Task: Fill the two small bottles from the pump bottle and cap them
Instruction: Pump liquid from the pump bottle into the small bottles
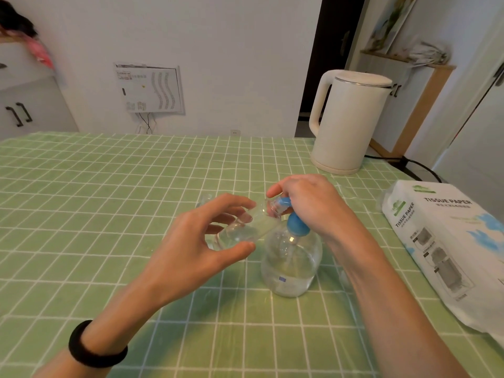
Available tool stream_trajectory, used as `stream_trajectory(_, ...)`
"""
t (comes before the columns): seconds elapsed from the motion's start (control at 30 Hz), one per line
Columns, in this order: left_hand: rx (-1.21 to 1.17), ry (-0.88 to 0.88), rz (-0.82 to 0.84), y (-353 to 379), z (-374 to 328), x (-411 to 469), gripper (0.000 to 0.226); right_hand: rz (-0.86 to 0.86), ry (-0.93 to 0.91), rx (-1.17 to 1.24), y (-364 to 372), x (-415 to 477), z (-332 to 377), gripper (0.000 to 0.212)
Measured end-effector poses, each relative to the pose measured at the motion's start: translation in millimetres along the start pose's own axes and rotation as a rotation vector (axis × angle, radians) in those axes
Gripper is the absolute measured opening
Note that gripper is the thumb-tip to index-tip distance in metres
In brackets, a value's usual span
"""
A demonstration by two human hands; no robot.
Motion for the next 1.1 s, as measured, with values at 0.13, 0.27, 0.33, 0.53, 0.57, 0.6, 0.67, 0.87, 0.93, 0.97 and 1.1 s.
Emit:
stream_trajectory(0.13,0.012,-0.007,0.001,0.4,2.5,0.6,0.052,0.02,0.025,0.003,5.7,-1.1,-2.8,0.035)
stream_trajectory(0.27,0.051,-0.02,-0.007,-1.6,4.0,-2.0,0.051,0.034,0.044,0.013,10.0,-4.3,-5.5,0.036)
stream_trajectory(0.33,0.059,-0.017,-0.006,-1.8,3.5,-2.1,0.051,0.024,0.039,-0.015,8.3,-4.1,-5.3,0.036)
stream_trajectory(0.53,0.029,-0.004,-0.004,-1.9,1.3,-1.4,0.052,-0.006,0.017,-0.003,3.7,1.1,-2.8,0.036)
stream_trajectory(0.57,0.019,-0.005,-0.001,-1.8,1.1,-1.1,0.052,-0.008,0.007,-0.002,3.2,1.7,-1.5,0.035)
stream_trajectory(0.6,0.013,-0.006,0.001,-1.8,1.3,-0.8,0.052,-0.009,-0.001,-0.003,3.0,2.1,-0.1,0.036)
stream_trajectory(0.67,0.01,-0.006,0.004,-1.2,1.9,-0.2,0.052,-0.013,-0.008,-0.011,3.1,1.8,0.5,0.038)
stream_trajectory(0.87,0.037,-0.016,0.001,-2.4,3.3,-0.5,0.051,0.023,0.037,0.021,9.7,-3.3,-5.4,0.037)
stream_trajectory(0.93,0.043,-0.014,0.0,-2.9,2.4,-1.2,0.05,0.026,0.035,0.02,9.9,-4.0,-5.9,0.037)
stream_trajectory(0.97,0.042,-0.013,-0.002,-2.9,1.9,-1.2,0.05,0.025,0.033,0.012,9.5,-3.7,-5.9,0.037)
stream_trajectory(1.1,0.025,-0.014,-0.001,-3.0,-0.2,-0.9,0.05,0.006,0.018,0.014,5.9,-0.6,-3.1,0.035)
Point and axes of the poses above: each hand's wrist, its own x-axis towards the middle knuckle, its own y-axis out of the palm, z = x × y, the point moved 7 cm from there along x, towards the middle knuckle, and after that the axes turned 3 degrees about -x, right-handed, at the moved point
